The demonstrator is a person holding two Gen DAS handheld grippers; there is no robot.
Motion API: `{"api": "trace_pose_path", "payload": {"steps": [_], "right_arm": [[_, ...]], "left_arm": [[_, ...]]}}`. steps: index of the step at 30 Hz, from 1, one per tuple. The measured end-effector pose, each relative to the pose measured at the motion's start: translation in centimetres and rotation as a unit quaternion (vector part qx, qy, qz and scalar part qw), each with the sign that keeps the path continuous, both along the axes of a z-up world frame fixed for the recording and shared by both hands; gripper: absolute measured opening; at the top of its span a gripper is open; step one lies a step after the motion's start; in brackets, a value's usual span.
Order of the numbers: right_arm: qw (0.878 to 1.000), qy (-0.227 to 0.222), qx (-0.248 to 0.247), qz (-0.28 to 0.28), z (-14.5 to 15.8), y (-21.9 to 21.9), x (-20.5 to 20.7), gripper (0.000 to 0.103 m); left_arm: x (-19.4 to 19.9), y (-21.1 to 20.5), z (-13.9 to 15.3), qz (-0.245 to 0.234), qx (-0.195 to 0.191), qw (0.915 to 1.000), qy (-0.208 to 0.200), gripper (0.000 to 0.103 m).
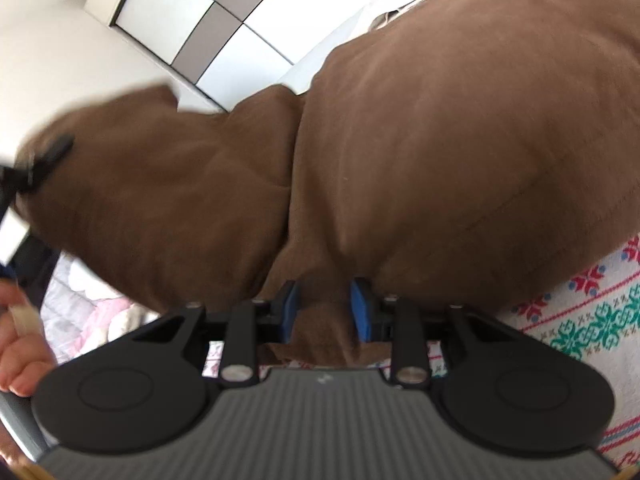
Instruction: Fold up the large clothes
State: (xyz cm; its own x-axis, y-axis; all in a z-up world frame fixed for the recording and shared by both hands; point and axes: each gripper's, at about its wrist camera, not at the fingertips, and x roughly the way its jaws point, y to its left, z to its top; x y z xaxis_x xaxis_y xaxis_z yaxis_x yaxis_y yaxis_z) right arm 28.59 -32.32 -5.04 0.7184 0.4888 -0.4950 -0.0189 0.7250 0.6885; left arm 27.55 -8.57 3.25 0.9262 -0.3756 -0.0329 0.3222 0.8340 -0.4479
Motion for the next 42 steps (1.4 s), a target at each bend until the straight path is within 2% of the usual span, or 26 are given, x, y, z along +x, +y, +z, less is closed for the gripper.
{"api": "trace_pose_path", "payload": {"steps": [3, 5, 6, 8, 11, 14, 17, 20, 24, 26, 31, 32, 34, 36, 39, 42], "right_arm": [[0.999, 0.012, 0.036, 0.01, 0.7, -2.9, -0.3, 0.031], [0.998, -0.005, 0.057, -0.011, 1.4, -5.6, -1.3, 0.034], [0.997, -0.011, 0.066, -0.032, 1.8, -7.1, -1.9, 0.043], [0.994, -0.017, 0.072, -0.086, 2.3, -10.2, -3.3, 0.053], [0.986, -0.019, 0.085, -0.141, 2.4, -14.2, -5.2, 0.053], [0.981, -0.018, 0.097, -0.165, 2.0, -16.5, -6.5, 0.053], [0.978, -0.013, 0.097, -0.183, 1.9, -17.9, -7.4, 0.053], [0.976, -0.018, 0.108, -0.188, 2.1, -18.4, -7.5, 0.054], [0.975, -0.027, 0.096, -0.196, 2.9, -18.4, -8.6, 0.06], [0.975, -0.034, 0.098, -0.198, 3.3, -17.5, -6.6, 0.067], [0.975, -0.051, 0.092, -0.198, 4.2, -17.2, -6.1, 0.077], [0.975, -0.054, 0.089, -0.198, 4.5, -17.2, -6.1, 0.078], [0.975, -0.061, 0.087, -0.195, 4.7, -17.1, -5.4, 0.079], [0.976, -0.067, 0.086, -0.188, 5.5, -17.1, -5.1, 0.088], [0.981, -0.073, 0.077, -0.163, 6.6, -16.4, -3.9, 0.095], [0.988, -0.064, 0.089, -0.105, 7.0, -15.9, -1.2, 0.1]], "left_arm": [[0.2, -3.4, -0.1, -0.042, 0.035, 0.9985, -0.004, 0.021], [0.2, -5.7, -0.4, -0.069, 0.065, 0.9955, -0.007, 0.021], [0.2, -6.9, -0.8, -0.084, 0.081, 0.9932, -0.006, 0.021], [0.1, -9.3, -1.9, -0.114, 0.118, 0.9864, -0.002, 0.021], [-0.5, -12.7, -4.6, -0.159, 0.187, 0.9694, 0.006, 0.021], [-0.6, -15.3, -8.1, -0.2, 0.259, 0.9445, 0.029, 0.022], [-1.0, -16.2, -10.2, -0.206, 0.315, 0.9264, 0.012, 0.023], [-0.6, -15.6, -9.2, -0.217, 0.321, 0.9216, 0.015, 0.027], [-2.7, -14.9, -7.9, -0.248, 0.316, 0.9158, 0.001, 0.049], [-3.3, -14.1, -7.2, -0.267, 0.305, 0.9142, -0.001, 0.056], [-4.9, -11.6, -5.5, -0.315, 0.261, 0.9125, 0.001, 0.073], [-5.2, -10.7, -5.1, -0.314, 0.25, 0.9157, -0.001, 0.074], [-5.6, -9.3, -4.4, -0.302, 0.226, 0.9259, 0.0, 0.088], [-5.7, -7.6, -3.9, -0.282, 0.206, 0.9371, 0.003, 0.094], [-4.4, -5.9, -3.4, -0.246, 0.197, 0.9488, 0.02, 0.098], [-2.8, -4.3, -3.1, -0.192, 0.197, 0.961, 0.028, 0.101]]}}
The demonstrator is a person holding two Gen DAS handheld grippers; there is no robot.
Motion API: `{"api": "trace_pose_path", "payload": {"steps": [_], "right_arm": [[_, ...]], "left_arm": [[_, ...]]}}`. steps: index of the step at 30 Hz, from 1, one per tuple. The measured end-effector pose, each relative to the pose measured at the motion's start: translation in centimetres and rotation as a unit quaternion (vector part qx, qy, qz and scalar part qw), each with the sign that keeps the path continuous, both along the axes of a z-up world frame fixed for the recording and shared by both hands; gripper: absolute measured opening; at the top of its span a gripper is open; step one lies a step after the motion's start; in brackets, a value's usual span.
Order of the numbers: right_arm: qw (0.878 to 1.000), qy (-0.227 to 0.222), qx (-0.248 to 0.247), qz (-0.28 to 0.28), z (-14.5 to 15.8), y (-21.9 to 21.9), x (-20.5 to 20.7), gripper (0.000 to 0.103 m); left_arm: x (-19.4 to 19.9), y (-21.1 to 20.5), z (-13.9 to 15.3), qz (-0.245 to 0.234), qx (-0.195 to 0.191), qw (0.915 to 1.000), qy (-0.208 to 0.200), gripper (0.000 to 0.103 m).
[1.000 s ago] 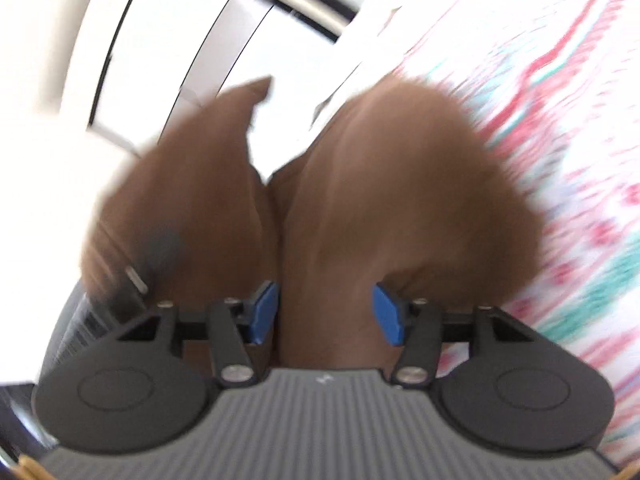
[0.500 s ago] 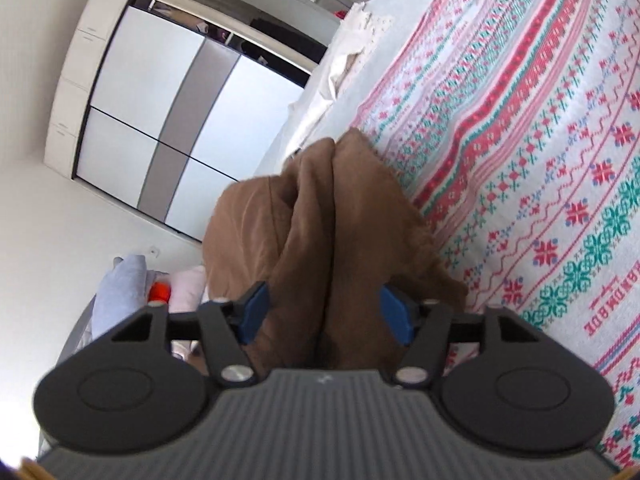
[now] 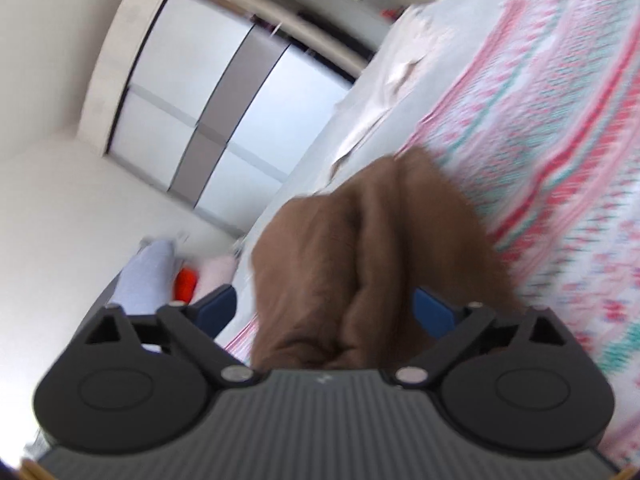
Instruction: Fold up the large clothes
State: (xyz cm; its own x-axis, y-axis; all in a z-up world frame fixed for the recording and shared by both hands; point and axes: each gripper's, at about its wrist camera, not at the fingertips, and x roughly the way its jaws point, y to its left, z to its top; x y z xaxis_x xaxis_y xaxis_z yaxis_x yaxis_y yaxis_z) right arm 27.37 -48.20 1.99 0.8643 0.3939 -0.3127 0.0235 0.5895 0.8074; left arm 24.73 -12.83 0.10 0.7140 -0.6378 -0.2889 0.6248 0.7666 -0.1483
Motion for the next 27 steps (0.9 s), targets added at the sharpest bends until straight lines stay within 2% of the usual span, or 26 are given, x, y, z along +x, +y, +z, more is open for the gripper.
{"api": "trace_pose_path", "payload": {"steps": [4, 6, 8, 10, 11, 12, 13, 15, 17, 19, 22, 24, 27], "right_arm": [[0.998, 0.042, 0.013, 0.033, -0.1, -0.2, 4.7, 0.101], [0.996, 0.055, 0.013, 0.067, 0.0, 0.0, 7.0, 0.101], [0.994, 0.077, -0.012, 0.081, 0.3, 0.6, 8.9, 0.101], [0.99, 0.105, -0.066, 0.074, 0.5, 1.7, 10.5, 0.091], [0.986, 0.117, -0.095, 0.065, 0.7, 2.3, 11.0, 0.07], [0.983, 0.123, -0.126, 0.056, 0.9, 3.0, 11.4, 0.042], [0.98, 0.114, -0.152, 0.059, 1.3, 3.9, 11.5, 0.031], [0.977, 0.075, -0.193, 0.06, 3.2, 5.6, 10.7, 0.019], [0.975, 0.029, -0.211, 0.064, 5.7, 6.6, 9.4, 0.016], [0.977, -0.005, -0.205, 0.061, 8.2, 6.6, 8.1, 0.015], [0.98, -0.033, -0.192, 0.045, 10.0, 4.6, 6.4, 0.015], [0.985, -0.028, -0.167, 0.026, 9.0, 1.8, 5.7, 0.015], [0.991, 0.016, -0.135, 0.001, 4.7, -2.2, 5.6, 0.017]], "left_arm": [[2.5, 2.4, -0.7, 0.059, -0.027, 0.997, 0.042, 0.103], [3.0, 3.7, -1.6, 0.082, -0.035, 0.9939, 0.065, 0.103], [3.5, 4.6, -2.0, 0.099, -0.041, 0.9905, 0.086, 0.103], [4.2, 5.0, -2.5, 0.117, -0.045, 0.9864, 0.107, 0.103], [4.3, 5.6, -2.7, 0.125, -0.047, 0.9839, 0.119, 0.103], [4.5, 6.0, -2.8, 0.129, -0.051, 0.9818, 0.129, 0.103], [4.7, 6.1, -2.9, 0.131, -0.055, 0.9802, 0.138, 0.103], [4.8, 6.5, -3.2, 0.13, -0.064, 0.9781, 0.149, 0.103], [5.1, 6.8, -3.2, 0.13, -0.072, 0.9763, 0.157, 0.103], [5.3, 7.0, -3.2, 0.137, -0.08, 0.9742, 0.16, 0.103], [5.2, 7.2, -3.0, 0.156, -0.093, 0.9724, 0.147, 0.103], [5.2, 7.1, -2.9, 0.154, -0.099, 0.9728, 0.142, 0.103], [5.4, 6.5, -3.2, 0.139, -0.101, 0.9734, 0.152, 0.103]]}}
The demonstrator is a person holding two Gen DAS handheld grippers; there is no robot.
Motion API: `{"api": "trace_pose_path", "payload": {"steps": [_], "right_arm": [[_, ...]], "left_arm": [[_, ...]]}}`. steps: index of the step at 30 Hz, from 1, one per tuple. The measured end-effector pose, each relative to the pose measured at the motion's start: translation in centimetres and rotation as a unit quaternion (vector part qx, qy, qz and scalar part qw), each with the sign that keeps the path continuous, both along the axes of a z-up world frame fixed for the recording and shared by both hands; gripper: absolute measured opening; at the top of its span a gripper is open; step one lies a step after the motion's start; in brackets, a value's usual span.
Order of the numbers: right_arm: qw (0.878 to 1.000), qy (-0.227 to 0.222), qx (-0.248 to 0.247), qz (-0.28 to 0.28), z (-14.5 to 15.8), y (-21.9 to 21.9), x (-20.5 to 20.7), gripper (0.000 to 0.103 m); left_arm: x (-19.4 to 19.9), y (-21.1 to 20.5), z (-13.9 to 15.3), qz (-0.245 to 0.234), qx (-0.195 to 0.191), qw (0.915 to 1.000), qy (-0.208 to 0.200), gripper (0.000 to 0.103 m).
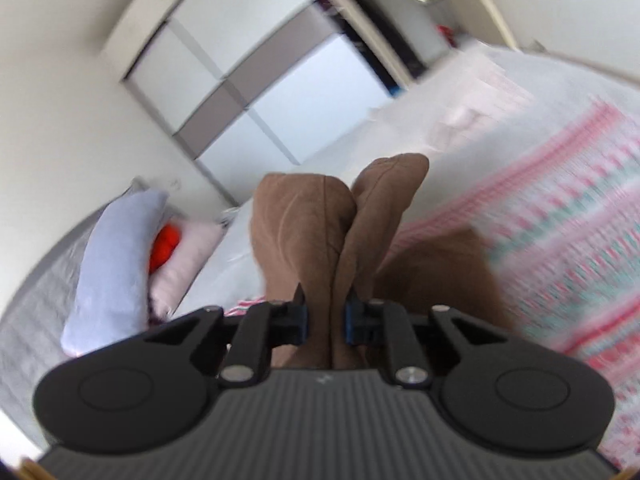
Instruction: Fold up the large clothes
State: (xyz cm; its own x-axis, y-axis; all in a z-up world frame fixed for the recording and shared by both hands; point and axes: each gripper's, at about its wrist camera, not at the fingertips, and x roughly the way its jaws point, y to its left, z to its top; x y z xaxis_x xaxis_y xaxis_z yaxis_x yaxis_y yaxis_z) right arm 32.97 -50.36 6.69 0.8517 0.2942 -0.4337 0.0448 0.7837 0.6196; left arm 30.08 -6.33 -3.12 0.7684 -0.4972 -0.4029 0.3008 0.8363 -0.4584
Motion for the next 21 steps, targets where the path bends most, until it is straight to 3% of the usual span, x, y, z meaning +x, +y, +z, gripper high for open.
{"api": "trace_pose_path", "payload": {"steps": [1, 3, 5, 7, 9, 11, 13, 15, 17, 18, 19, 21], "right_arm": [[1.0, 0.026, 0.004, -0.006, -1.9, -0.8, 0.2, 0.02], [0.997, 0.079, -0.001, -0.021, -5.6, -1.5, 0.5, 0.046], [0.997, 0.074, 0.005, -0.015, -7.4, -1.9, -0.5, 0.051], [0.998, 0.059, 0.019, -0.004, -7.5, -2.4, -1.2, 0.065], [0.998, 0.056, 0.025, 0.007, -7.1, -3.1, -1.6, 0.089], [0.998, 0.063, 0.025, 0.011, -7.2, -3.6, -1.6, 0.096], [0.995, 0.079, 0.051, 0.021, -7.8, -4.1, -1.3, 0.096], [0.99, 0.098, 0.1, 0.027, -9.3, -4.6, -0.8, 0.096], [0.979, 0.115, 0.162, 0.034, -11.4, -4.8, -0.6, 0.096], [0.975, 0.116, 0.185, 0.032, -12.3, -4.8, -0.6, 0.082], [0.974, 0.107, 0.197, 0.034, -12.8, -4.5, -0.6, 0.068], [0.972, 0.097, 0.214, 0.03, -12.9, -3.6, -1.0, 0.054]], "left_arm": [[0.1, -0.4, -0.3, -0.007, 0.0, 1.0, 0.006, 0.103], [0.6, -1.2, -0.8, -0.019, 0.002, 0.9997, 0.018, 0.103], [1.2, -1.9, -1.1, -0.031, -0.003, 0.9991, 0.028, 0.103], [2.2, -2.3, -1.2, -0.042, -0.022, 0.998, 0.042, 0.103], [3.9, -2.6, -1.4, -0.052, -0.048, 0.9953, 0.066, 0.103], [5.5, -2.9, -1.8, -0.057, -0.072, 0.9913, 0.094, 0.103], [6.9, -3.1, -2.7, -0.072, -0.1, 0.9837, 0.13, 0.103], [8.2, -3.1, -4.4, -0.087, -0.154, 0.9666, 0.185, 0.103], [9.4, -2.9, -7.1, -0.105, -0.238, 0.9292, 0.263, 0.103], [9.6, -2.6, -8.0, -0.105, -0.265, 0.9177, 0.277, 0.102], [9.4, -2.6, -7.9, -0.106, -0.264, 0.9203, 0.269, 0.096], [8.3, -2.7, -6.9, -0.102, -0.241, 0.9329, 0.248, 0.083]]}}
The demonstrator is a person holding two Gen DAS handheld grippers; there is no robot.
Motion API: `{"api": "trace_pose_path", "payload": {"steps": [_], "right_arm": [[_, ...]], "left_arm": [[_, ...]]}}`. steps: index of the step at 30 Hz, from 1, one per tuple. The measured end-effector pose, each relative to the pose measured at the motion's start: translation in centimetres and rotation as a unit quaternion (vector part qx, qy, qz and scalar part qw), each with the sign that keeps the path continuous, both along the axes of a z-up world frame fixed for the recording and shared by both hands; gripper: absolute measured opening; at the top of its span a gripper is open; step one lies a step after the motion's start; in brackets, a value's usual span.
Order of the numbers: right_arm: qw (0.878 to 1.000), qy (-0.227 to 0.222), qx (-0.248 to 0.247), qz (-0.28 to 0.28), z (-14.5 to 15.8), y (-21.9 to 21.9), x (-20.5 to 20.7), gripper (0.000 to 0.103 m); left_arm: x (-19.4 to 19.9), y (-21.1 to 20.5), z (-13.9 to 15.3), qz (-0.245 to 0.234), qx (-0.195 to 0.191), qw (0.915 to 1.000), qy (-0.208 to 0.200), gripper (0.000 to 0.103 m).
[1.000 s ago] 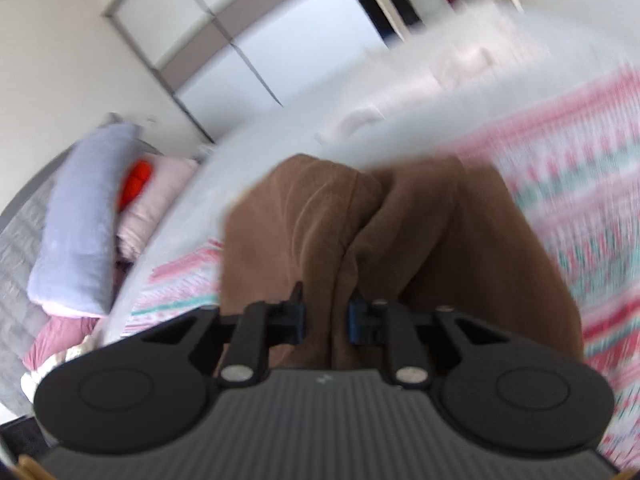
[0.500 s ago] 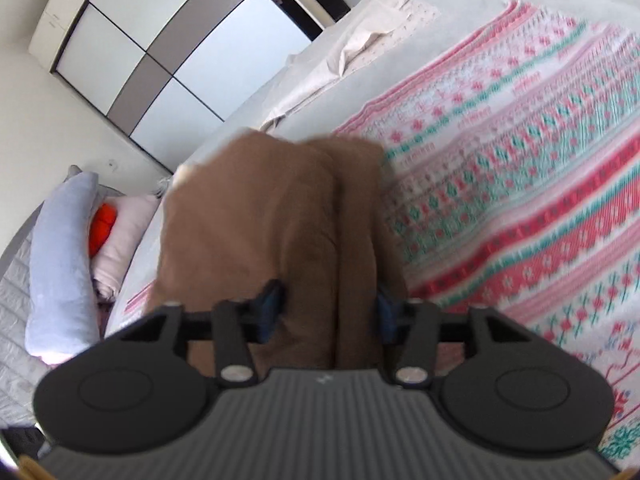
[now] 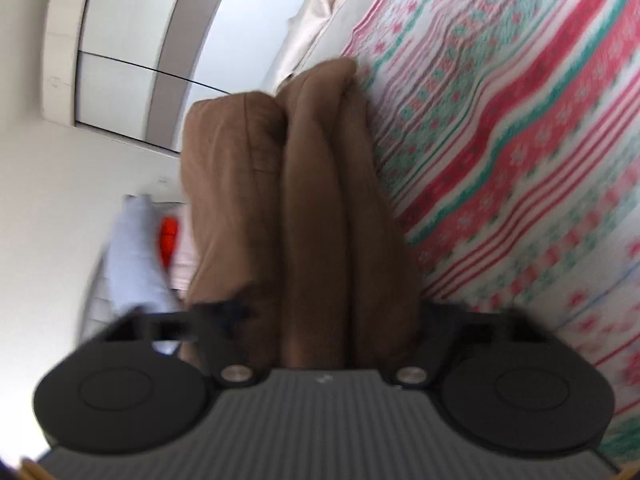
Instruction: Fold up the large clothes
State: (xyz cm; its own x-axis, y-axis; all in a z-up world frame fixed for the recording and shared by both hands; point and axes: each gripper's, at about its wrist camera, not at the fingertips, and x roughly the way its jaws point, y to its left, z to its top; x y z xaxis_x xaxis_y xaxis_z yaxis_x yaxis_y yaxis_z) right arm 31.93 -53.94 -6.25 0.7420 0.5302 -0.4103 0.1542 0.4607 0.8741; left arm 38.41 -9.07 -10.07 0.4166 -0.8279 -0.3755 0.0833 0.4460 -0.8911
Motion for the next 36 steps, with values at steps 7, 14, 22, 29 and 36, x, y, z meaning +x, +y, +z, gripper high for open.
{"api": "trace_pose_path", "payload": {"steps": [7, 14, 22, 29, 36], "right_arm": [[0.997, -0.064, -0.023, 0.039, 6.1, 4.0, -3.4, 0.042], [0.994, -0.037, -0.033, 0.097, 8.4, 9.7, -9.6, 0.042], [0.989, 0.072, -0.081, 0.101, 4.6, 11.6, -13.6, 0.059], [0.985, 0.073, -0.12, 0.098, 6.6, 11.8, -15.1, 0.071], [0.978, 0.003, -0.206, 0.015, 12.1, 11.5, -16.9, 0.092]], "left_arm": [[-4.6, 2.8, 5.8, 0.006, 0.043, 0.9982, -0.041, 0.064], [-13.3, 9.2, 8.8, 0.003, 0.086, 0.9957, -0.035, 0.064], [-19.4, 10.7, 4.9, 0.013, 0.154, 0.9875, -0.032, 0.079], [-21.6, 11.1, 9.0, 0.065, 0.237, 0.9607, -0.129, 0.085], [-22.4, 9.9, 10.9, 0.099, 0.296, 0.9238, -0.222, 0.087]]}}
